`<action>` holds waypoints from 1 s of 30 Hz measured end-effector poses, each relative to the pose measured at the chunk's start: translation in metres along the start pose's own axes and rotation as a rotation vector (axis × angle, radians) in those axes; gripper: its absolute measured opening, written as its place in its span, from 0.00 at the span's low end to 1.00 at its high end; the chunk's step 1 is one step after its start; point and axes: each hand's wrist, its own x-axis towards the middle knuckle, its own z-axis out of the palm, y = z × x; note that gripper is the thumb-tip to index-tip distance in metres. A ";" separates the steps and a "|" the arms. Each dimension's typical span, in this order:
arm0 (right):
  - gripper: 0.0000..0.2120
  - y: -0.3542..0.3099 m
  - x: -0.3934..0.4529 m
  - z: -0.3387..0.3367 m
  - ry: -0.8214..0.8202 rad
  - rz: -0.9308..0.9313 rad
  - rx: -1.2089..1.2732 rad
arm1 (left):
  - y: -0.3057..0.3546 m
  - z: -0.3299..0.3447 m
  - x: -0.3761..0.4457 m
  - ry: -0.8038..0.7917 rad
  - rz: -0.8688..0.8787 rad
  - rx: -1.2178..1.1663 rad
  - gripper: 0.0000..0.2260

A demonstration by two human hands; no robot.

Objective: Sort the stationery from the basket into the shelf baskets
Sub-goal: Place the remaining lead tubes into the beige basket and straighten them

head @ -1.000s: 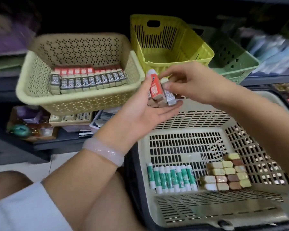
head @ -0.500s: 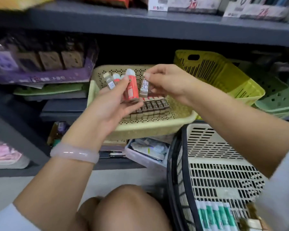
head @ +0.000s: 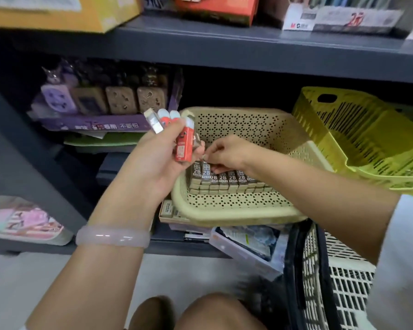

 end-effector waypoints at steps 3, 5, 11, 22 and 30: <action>0.07 0.001 0.000 0.002 0.009 0.004 0.017 | 0.000 0.002 -0.001 0.012 -0.017 -0.015 0.05; 0.04 0.000 -0.002 0.000 0.045 -0.023 0.014 | 0.000 0.003 -0.003 0.016 -0.016 -0.031 0.04; 0.13 -0.024 -0.023 -0.011 0.029 -0.319 0.276 | -0.004 0.006 -0.006 0.015 0.056 0.008 0.02; 0.07 -0.032 -0.017 -0.018 0.141 -0.258 0.515 | -0.007 0.008 -0.004 0.015 0.058 0.066 0.02; 0.05 0.005 0.004 -0.017 0.143 0.050 -0.041 | -0.004 0.006 0.001 0.092 0.014 -0.092 0.04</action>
